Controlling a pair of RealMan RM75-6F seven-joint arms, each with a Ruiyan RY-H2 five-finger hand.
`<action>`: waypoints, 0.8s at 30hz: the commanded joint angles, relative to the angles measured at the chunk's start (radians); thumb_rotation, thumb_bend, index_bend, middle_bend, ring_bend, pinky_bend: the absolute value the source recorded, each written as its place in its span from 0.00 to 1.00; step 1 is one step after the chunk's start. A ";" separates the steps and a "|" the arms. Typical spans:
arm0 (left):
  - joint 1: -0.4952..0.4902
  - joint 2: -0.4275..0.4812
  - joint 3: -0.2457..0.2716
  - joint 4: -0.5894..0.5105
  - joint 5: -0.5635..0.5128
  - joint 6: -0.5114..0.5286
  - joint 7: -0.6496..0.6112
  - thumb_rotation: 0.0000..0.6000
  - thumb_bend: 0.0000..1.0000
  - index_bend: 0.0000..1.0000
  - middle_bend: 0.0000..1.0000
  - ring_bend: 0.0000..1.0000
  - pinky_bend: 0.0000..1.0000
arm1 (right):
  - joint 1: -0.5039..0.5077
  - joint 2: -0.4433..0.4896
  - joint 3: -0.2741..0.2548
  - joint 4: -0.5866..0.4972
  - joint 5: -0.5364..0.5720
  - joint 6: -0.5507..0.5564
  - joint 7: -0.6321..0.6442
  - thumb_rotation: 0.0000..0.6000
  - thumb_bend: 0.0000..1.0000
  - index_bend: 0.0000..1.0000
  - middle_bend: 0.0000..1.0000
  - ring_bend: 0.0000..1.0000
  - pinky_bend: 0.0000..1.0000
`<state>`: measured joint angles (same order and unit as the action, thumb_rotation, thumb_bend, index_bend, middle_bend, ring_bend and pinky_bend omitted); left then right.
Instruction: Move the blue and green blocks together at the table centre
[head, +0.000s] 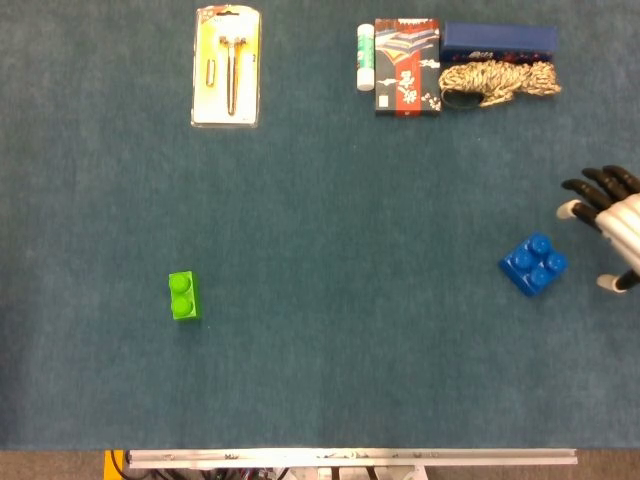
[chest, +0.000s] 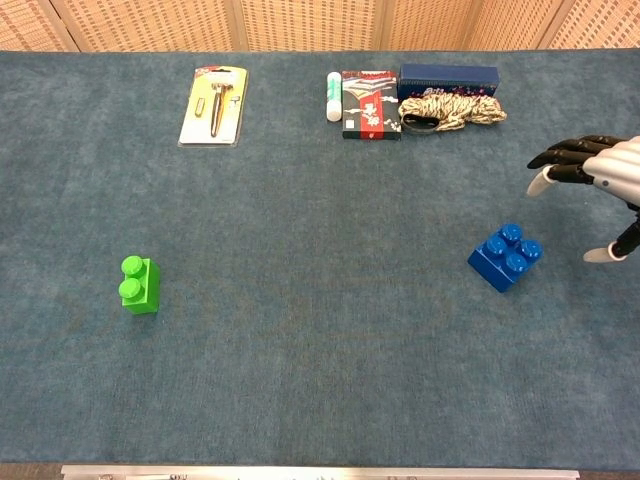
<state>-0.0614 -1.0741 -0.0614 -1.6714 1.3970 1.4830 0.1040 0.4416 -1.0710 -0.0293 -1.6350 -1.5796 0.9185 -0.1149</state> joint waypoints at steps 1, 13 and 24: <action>0.001 0.002 -0.001 -0.001 0.000 0.002 -0.003 1.00 0.00 0.46 0.39 0.28 0.45 | 0.017 -0.025 0.006 0.013 0.019 -0.022 -0.026 1.00 0.04 0.28 0.12 0.03 0.08; 0.005 0.006 -0.006 -0.001 -0.005 0.009 -0.005 1.00 0.00 0.46 0.40 0.28 0.45 | 0.068 -0.085 0.003 0.038 0.070 -0.097 -0.085 1.00 0.04 0.28 0.12 0.02 0.07; 0.008 0.008 -0.007 -0.004 -0.003 0.011 -0.009 1.00 0.00 0.46 0.40 0.28 0.45 | 0.093 -0.133 -0.007 0.068 0.107 -0.127 -0.136 1.00 0.04 0.28 0.12 0.02 0.07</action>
<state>-0.0538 -1.0658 -0.0685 -1.6753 1.3939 1.4944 0.0954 0.5340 -1.1985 -0.0348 -1.5724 -1.4756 0.7893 -0.2446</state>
